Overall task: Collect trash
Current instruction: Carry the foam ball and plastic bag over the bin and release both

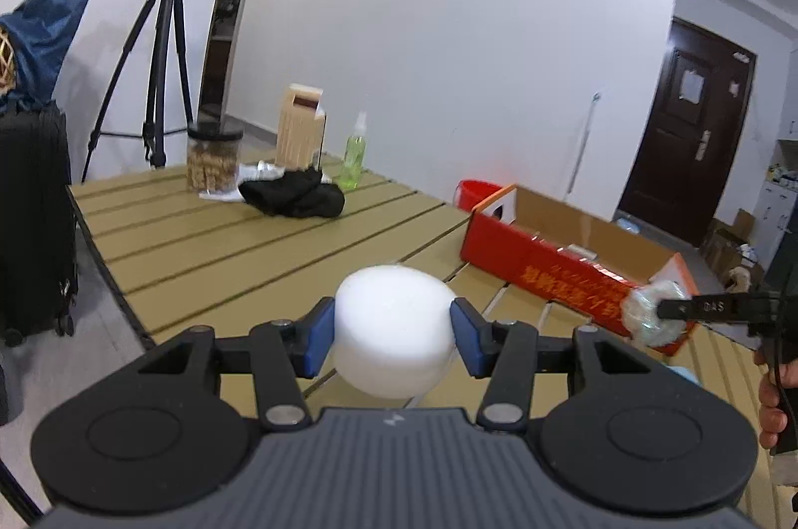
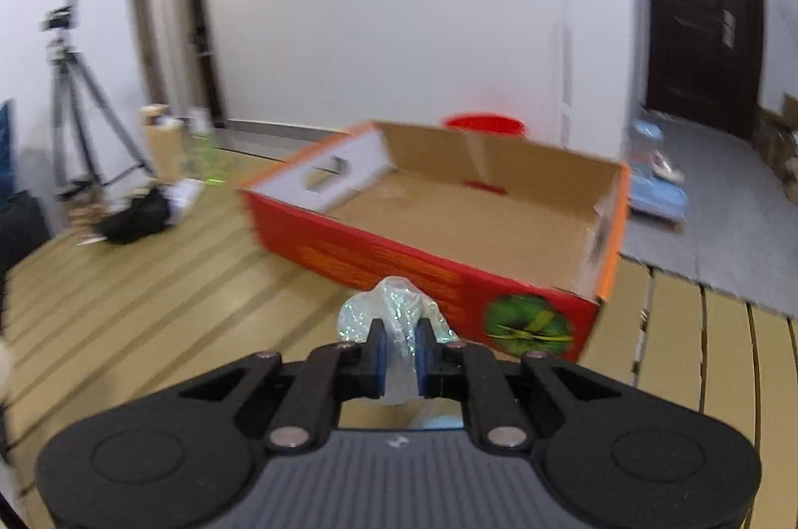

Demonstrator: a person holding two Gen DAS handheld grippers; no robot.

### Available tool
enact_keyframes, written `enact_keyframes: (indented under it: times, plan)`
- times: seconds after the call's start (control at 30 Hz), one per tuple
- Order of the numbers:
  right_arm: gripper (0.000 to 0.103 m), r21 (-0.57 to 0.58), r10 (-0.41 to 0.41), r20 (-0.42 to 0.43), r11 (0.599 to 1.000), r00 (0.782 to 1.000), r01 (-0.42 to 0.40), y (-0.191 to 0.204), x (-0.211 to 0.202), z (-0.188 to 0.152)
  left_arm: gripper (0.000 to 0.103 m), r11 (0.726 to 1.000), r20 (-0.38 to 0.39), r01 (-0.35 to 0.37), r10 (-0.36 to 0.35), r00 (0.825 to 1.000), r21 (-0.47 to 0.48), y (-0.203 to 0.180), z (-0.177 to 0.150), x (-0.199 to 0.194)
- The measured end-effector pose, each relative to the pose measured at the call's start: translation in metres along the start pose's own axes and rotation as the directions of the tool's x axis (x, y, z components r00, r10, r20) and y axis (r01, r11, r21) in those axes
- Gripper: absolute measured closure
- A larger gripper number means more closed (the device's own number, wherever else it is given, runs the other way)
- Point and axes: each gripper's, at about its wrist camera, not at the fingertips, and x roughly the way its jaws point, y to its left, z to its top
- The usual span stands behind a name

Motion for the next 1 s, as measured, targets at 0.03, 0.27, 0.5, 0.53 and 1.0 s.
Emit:
enact_keyframes:
  times: [0.03, 0.27, 0.5, 0.53, 1.0]
  plan:
    - [0.092, -0.024, 0.035, 0.006, 0.999, 0.999, -0.035, 0.018, -0.015, 0.0, 0.052, 1.0, 0.006, -0.004, 0.004, 1.0, 0.006, 0.005, 0.001, -0.016]
    - [0.092, -0.136, 0.329, 0.006, 0.936, 0.944, -0.325, 0.134, -0.117, -0.035, 0.051, 0.988, -0.009, -0.111, 0.113, 0.994, 0.105, 0.051, -0.017, -0.121]
    - [0.09, -0.202, 0.485, -0.157, 0.837, 0.861, -0.508, 0.23, -0.164, -0.134, 0.05, 0.979, -0.196, -0.178, 0.194, 0.961, 0.099, 0.115, -0.093, -0.182]
    - [0.09, -0.208, 0.484, -0.183, 0.831, 0.855, -0.515, 0.24, -0.166, -0.152, 0.05, 0.978, -0.233, -0.184, 0.202, 0.951, 0.095, 0.122, -0.106, -0.183]
    - [0.084, -0.152, 0.335, -0.515, 0.87, 0.789, -0.469, 0.281, -0.059, -0.266, 0.047, 0.986, -0.608, -0.161, 0.148, 0.78, 0.034, 0.173, -0.186, -0.077]
